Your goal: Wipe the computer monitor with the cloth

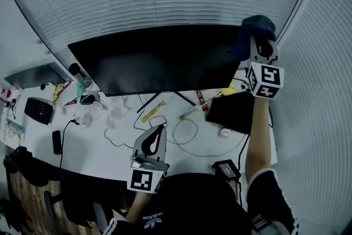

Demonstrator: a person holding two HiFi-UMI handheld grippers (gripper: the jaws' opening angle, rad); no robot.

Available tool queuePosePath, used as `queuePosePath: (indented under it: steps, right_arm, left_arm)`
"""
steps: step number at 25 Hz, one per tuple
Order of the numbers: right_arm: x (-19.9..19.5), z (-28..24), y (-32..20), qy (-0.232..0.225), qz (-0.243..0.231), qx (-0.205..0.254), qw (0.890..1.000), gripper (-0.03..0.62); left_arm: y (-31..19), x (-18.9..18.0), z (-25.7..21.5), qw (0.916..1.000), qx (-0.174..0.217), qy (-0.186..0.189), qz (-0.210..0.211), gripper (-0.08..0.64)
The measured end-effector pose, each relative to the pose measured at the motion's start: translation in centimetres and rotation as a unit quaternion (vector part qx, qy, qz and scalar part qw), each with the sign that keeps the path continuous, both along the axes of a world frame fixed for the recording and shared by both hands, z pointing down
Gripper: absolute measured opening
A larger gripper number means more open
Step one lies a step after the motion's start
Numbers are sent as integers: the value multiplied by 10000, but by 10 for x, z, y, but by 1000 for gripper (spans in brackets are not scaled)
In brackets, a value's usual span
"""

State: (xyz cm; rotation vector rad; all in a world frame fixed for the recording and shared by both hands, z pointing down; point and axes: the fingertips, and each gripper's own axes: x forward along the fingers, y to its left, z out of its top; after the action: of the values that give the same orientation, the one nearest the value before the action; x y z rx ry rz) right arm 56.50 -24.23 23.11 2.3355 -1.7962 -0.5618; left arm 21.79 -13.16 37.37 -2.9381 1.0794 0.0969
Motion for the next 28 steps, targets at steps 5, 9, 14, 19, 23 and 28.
queuePosePath:
  steps: [5,9,14,19,23,28]
  right_arm:
    - [3,24,1,-8,-69,-219,9997,46]
    - [0,51,2,67,-200,-488,9986,46]
    - [0,82,4,6,-210,-706,9973,46]
    - [-4,112,3,-59,-259,-875,9958,46]
    - [-7,141,5,-98,-289,-1092,9936,46]
    - [-10,181,6,-206,-288,-1377,9898,46]
  left_arm:
    - [2,-1,6,10000,4,-84,-47,6]
    - [3,-5,11,9997,-18,-224,-103,6]
    - [1,-7,12,9995,-16,-279,-160,6]
    - [-2,-3,10,9995,24,-271,-161,6]
    - [-3,0,4,9996,27,-197,-182,6]
    - [-5,0,9,9994,16,-317,-162,6]
